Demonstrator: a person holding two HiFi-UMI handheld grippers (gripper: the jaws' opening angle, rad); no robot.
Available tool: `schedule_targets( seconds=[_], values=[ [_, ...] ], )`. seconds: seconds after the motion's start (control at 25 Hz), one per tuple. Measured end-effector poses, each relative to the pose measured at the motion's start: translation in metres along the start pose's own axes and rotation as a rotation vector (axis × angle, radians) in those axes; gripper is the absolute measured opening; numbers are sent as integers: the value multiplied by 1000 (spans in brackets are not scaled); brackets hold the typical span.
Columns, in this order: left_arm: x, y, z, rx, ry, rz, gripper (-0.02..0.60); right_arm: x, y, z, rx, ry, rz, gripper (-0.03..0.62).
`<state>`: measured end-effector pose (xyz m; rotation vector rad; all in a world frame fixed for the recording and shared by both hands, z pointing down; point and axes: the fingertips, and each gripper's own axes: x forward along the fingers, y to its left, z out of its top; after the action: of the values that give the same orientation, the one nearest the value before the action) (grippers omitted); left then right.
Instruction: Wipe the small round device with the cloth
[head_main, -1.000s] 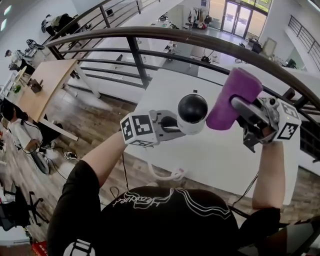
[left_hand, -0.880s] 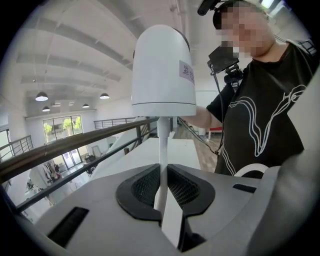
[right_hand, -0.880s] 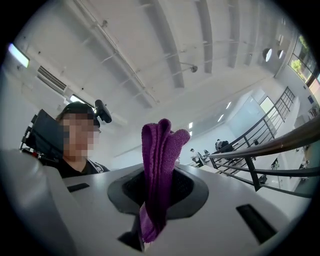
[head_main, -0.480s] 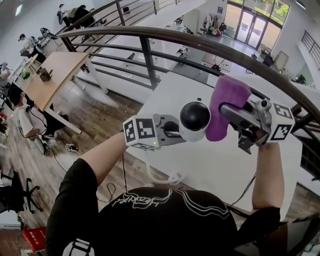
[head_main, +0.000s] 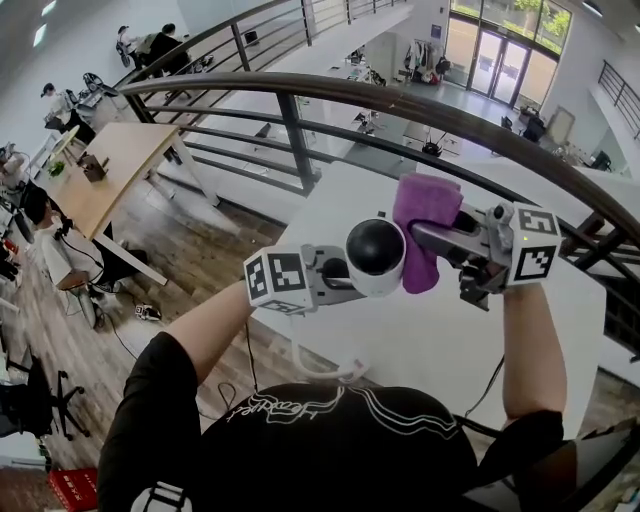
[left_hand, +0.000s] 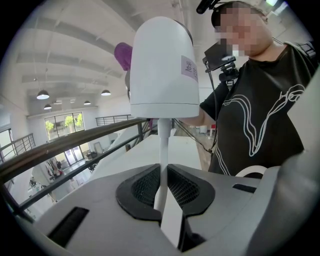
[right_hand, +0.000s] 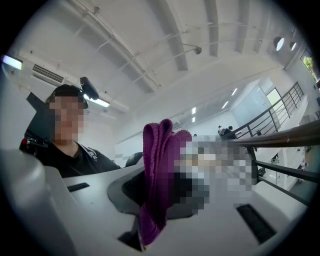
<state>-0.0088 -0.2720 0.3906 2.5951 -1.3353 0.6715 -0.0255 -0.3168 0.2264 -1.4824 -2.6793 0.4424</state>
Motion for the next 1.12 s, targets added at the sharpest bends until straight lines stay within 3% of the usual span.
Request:
schedule_targets(
  seconds=[0.24,0.6,0.84,1.12],
  values=[
    [0,-1,-6,0,-1,1,51,2,-15,-30,13,61,-64,61],
    [4,-1,-9,1,-7,5,51,-8,-28,-61,50,64,-117,61],
    [11,1,-2,3,-24,3,52,-37,-42,-90,24,120,-290,61],
    [2,6,-9,-28,-88,-39,68,-57,-32,-91,35,-11,-458,61]
  ],
)
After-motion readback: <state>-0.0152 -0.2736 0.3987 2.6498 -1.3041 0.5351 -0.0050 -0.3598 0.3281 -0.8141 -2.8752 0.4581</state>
